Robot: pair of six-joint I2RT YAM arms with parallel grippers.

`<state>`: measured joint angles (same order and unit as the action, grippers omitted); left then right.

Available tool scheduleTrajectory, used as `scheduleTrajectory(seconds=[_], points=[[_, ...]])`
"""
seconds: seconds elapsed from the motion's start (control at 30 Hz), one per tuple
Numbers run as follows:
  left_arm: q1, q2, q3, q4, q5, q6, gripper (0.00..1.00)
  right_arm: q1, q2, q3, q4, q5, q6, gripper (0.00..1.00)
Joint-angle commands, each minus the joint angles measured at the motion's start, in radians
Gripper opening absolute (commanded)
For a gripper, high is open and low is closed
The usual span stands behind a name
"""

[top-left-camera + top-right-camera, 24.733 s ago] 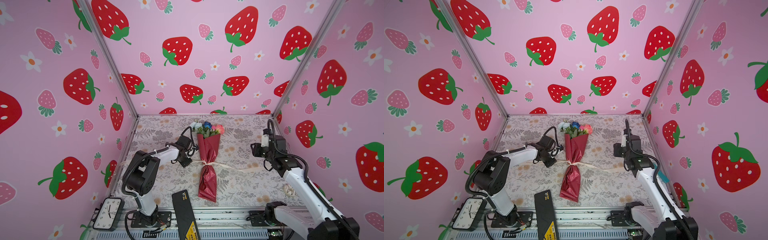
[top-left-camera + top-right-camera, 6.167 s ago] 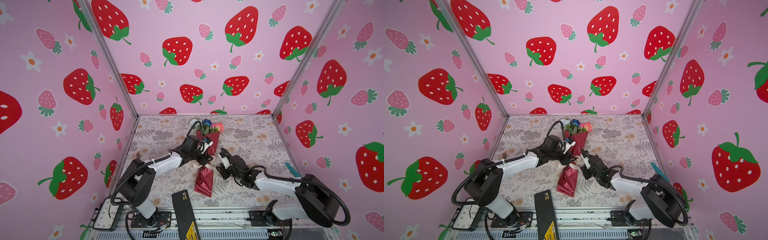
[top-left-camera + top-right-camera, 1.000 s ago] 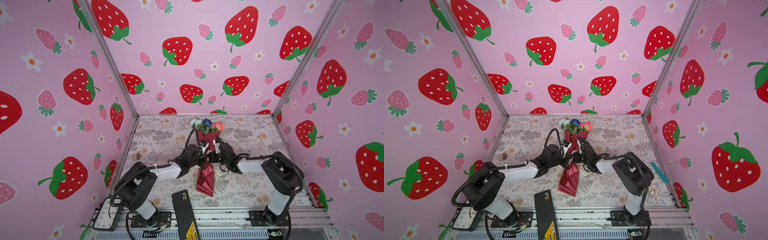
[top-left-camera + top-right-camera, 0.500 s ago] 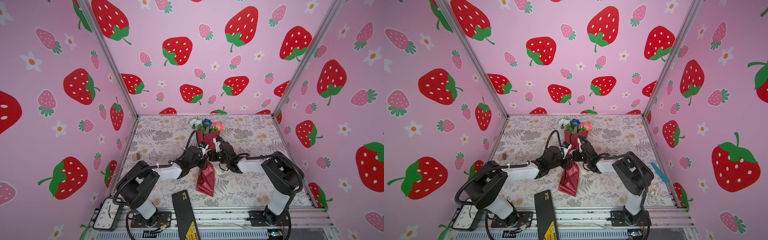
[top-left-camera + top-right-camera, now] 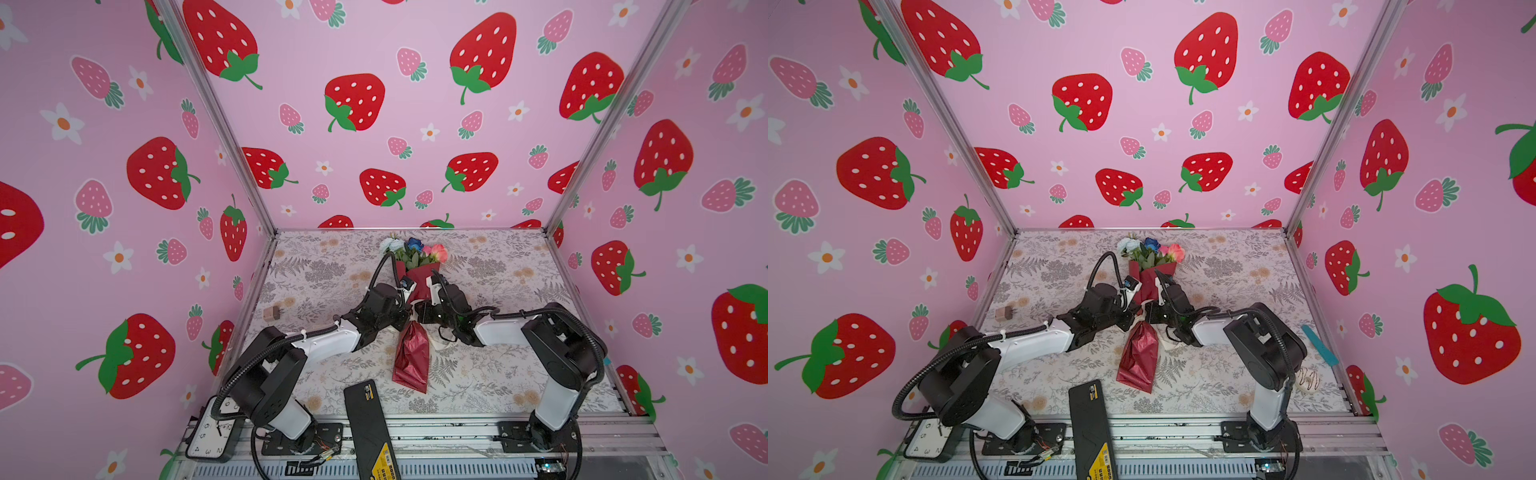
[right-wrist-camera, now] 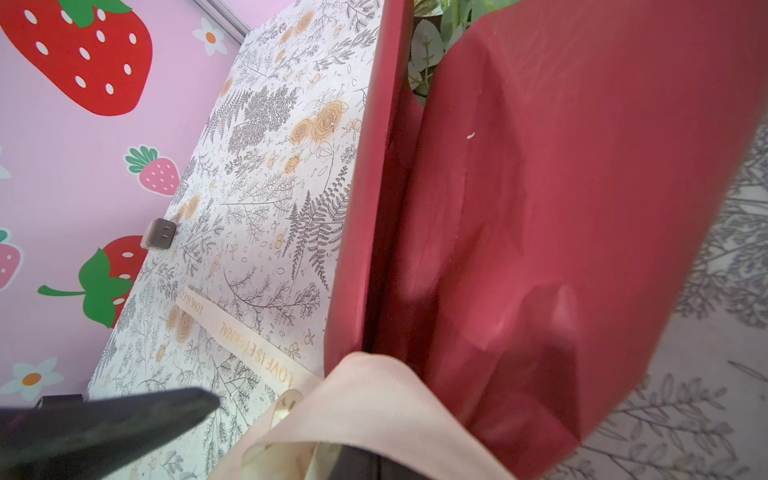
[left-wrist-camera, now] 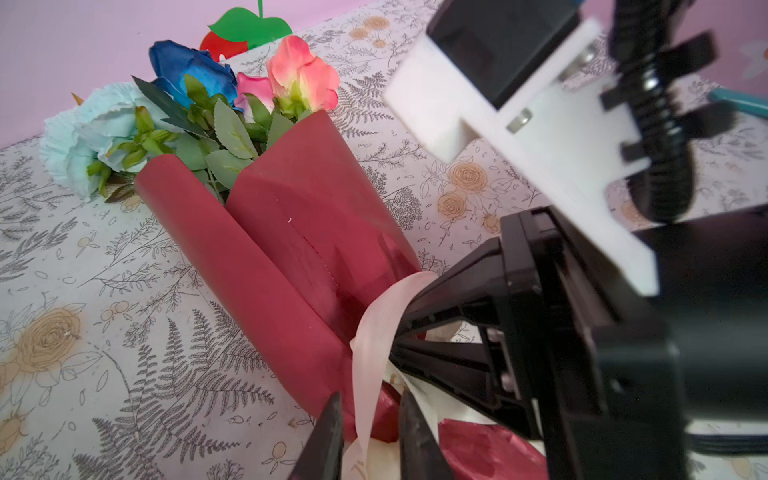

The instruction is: Tie the bouquet of fake flowers

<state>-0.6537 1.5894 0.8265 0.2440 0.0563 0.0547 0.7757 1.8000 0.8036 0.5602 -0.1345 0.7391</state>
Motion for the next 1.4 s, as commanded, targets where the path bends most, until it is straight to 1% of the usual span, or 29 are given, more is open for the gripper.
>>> scheduleTrajectory(seconds=[0.0, 0.2, 0.4, 0.53, 0.57, 0.7, 0.93, 1.0, 1.03, 1.1, 1.37], points=[[0.01, 0.04, 0.078, -0.106, 0.053, 0.07, 0.26, -0.004, 0.005, 0.024, -0.008, 0.009, 0.019, 0.0], [0.014, 0.098, 0.131, -0.139, 0.069, 0.092, 0.23, -0.004, 0.004, 0.028, -0.013, 0.006, 0.023, 0.0], [0.014, 0.111, 0.135, -0.122, 0.015, 0.085, 0.18, -0.006, 0.006, 0.031, -0.016, 0.004, 0.023, 0.0], [0.014, 0.11, 0.135, -0.111, 0.004, 0.08, 0.07, -0.005, 0.012, 0.035, -0.021, 0.005, 0.027, 0.0], [0.014, 0.112, 0.135, -0.11, 0.002, 0.08, 0.01, -0.005, 0.013, 0.037, -0.024, 0.008, 0.03, 0.0], [0.011, 0.086, 0.117, -0.092, -0.004, 0.068, 0.0, -0.007, 0.025, 0.048, -0.047, 0.016, 0.046, 0.0], [-0.004, 0.024, 0.042, -0.019, 0.065, 0.018, 0.0, -0.009, 0.05, 0.066, -0.053, 0.01, 0.061, 0.0], [-0.007, 0.026, 0.036, -0.013, 0.075, 0.003, 0.0, -0.009, 0.051, 0.068, -0.047, 0.012, 0.06, 0.0], [-0.01, 0.032, 0.035, -0.009, 0.113, -0.003, 0.0, -0.009, 0.051, 0.067, -0.042, 0.012, 0.061, 0.0], [-0.016, 0.044, 0.033, -0.003, 0.14, -0.016, 0.0, -0.009, 0.043, 0.061, -0.024, 0.013, 0.061, 0.0], [-0.024, 0.08, 0.007, 0.019, 0.202, -0.08, 0.0, -0.009, 0.017, 0.035, -0.017, 0.034, 0.039, 0.01]])
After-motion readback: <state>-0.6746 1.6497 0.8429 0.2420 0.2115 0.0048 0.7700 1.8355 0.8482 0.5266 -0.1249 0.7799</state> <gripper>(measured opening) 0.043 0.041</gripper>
